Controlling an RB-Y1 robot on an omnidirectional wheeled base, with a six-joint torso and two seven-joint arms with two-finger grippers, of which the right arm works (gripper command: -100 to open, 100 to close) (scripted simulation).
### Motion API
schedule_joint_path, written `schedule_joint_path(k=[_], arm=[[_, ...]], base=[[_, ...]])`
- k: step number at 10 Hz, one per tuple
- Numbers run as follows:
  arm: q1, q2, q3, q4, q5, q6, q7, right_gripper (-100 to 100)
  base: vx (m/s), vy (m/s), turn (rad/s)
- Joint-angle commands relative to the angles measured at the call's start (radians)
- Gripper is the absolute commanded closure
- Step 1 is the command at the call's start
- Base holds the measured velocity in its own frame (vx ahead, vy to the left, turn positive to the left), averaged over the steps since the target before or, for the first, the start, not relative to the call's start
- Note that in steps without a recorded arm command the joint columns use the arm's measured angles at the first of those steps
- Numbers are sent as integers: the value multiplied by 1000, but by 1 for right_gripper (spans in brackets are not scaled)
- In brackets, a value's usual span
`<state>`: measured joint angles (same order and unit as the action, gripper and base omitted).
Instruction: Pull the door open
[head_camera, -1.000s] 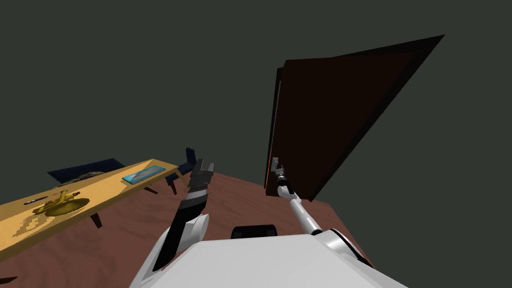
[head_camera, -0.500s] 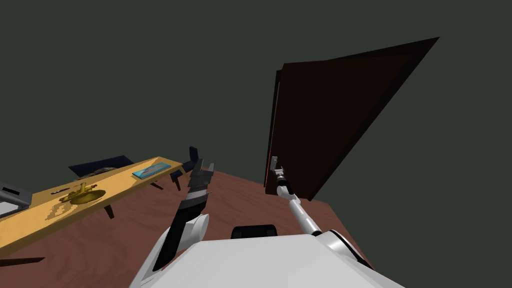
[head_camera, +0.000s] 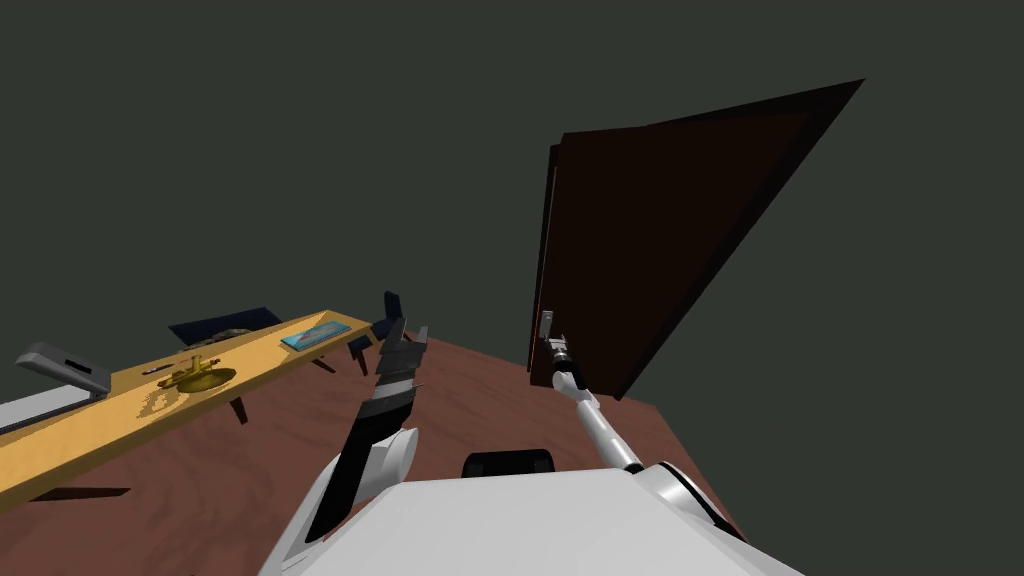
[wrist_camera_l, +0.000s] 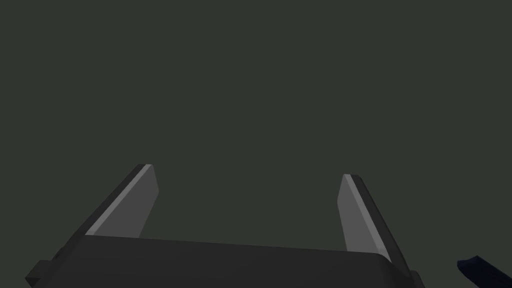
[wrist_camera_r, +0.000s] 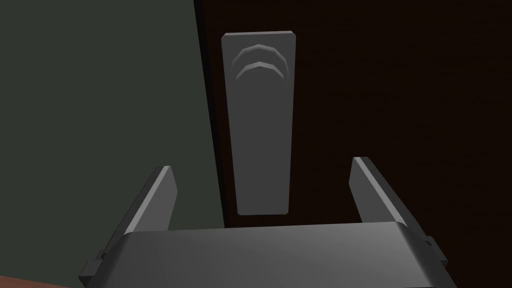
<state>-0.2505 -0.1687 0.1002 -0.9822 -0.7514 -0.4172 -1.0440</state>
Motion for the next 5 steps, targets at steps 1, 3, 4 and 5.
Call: schedule_joint_path(k=[1, 3, 4, 5], arm=[[0, 0, 0, 0, 0, 0, 0, -100], [15, -57, -12, 13, -11, -10, -53, -100], [18, -71, -15, 16, -14, -12, -65, -100], [22, -85, -18, 19, -16, -15, -77, -100]], base=[[-26, -7, 3], [148, 27, 183], [178, 58, 108], [146, 31, 105]])
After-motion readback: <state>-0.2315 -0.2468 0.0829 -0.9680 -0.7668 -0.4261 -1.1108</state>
